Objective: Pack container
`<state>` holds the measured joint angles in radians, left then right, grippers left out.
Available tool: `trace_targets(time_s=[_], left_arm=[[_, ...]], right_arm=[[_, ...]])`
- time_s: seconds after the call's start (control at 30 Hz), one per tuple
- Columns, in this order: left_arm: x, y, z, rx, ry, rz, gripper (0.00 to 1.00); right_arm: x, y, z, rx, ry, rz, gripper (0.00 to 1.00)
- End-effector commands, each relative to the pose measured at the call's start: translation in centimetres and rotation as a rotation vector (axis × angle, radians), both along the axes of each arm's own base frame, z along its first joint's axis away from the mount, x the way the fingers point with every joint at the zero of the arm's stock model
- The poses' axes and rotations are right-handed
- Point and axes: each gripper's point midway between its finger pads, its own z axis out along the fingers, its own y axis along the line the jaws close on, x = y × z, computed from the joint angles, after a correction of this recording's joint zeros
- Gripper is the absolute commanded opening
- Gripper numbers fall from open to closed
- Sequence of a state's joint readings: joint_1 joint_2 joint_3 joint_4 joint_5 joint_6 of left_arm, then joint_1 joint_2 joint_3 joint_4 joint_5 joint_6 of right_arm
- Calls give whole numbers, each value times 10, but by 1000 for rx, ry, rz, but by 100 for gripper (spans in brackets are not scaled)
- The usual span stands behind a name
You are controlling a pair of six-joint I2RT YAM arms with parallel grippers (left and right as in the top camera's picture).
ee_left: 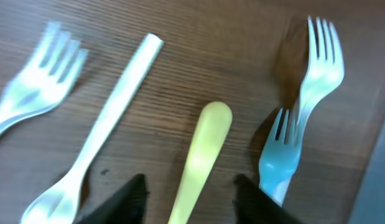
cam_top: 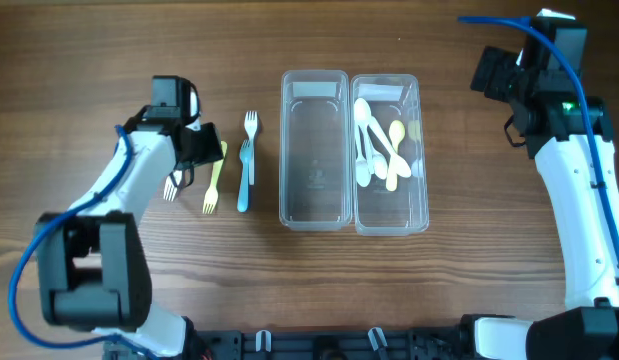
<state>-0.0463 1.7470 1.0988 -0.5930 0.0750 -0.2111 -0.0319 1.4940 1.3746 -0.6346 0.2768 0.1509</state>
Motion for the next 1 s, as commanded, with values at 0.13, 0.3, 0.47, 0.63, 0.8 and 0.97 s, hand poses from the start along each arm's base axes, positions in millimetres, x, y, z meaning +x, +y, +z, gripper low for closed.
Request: trace_targets(time_s=[0.13, 0.3, 0.47, 0.63, 0.8, 0.97], left_arm=[[1, -23, -12, 11, 9, -135, 40], [-2, -10, -15, 81, 22, -114, 43], [-3, -10, -21, 83, 38, -113, 44], [-5, -3, -33, 126, 67, -106, 45], [-7, -2, -36, 134, 79, -124, 44], [-8, -2, -37, 134, 82, -124, 43]], right_arm=[[2, -1, 1, -15, 2, 8, 100], [2, -1, 1, -15, 2, 8, 100], [2, -1, 1, -15, 2, 8, 100], [2, -1, 1, -15, 2, 8, 100], [2, -1, 1, -15, 2, 8, 100], [2, -1, 1, -15, 2, 8, 100]])
